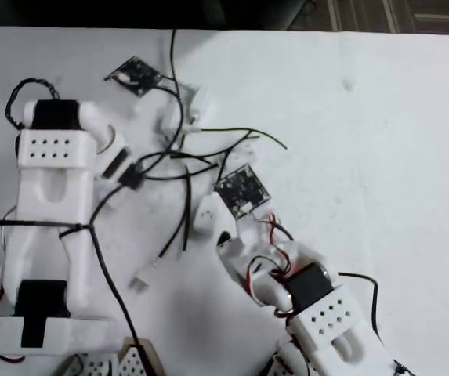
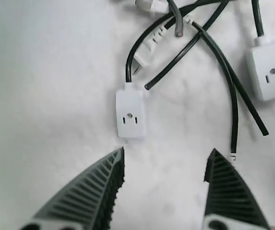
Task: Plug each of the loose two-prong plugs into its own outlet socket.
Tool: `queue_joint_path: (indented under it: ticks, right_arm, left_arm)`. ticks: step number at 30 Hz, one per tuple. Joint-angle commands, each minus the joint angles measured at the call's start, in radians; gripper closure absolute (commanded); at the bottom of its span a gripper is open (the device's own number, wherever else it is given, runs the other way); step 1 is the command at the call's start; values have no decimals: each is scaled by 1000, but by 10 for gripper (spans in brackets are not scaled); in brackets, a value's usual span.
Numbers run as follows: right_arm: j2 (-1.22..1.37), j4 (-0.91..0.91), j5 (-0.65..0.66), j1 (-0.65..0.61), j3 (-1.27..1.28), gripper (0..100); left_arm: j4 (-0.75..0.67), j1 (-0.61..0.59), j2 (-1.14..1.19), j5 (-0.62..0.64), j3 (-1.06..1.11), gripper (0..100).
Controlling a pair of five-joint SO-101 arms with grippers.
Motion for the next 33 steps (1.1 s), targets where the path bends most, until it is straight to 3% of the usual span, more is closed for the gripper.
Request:
queue_joint_path:
  ticks: [1,11,17,26,33]
  right_arm:
    - [-8,2,-6,8,-6,780]
    - [-7,2,-6,8,-6,780]
    - [-7,2,-8,8,-6,780]
    - [-7,2,-8,8,-6,780]
    - [-7,4,-8,8,-6,780]
  left_arm:
    - [-34,-45,-54,-49,71,732]
    - [-534,-131,-45,-135,497,703]
    - [-735,-133,-42,-137,623,704]
    - [-832,-153,2,-64,585,728]
    - [-575,-186,389,-54,146,762]
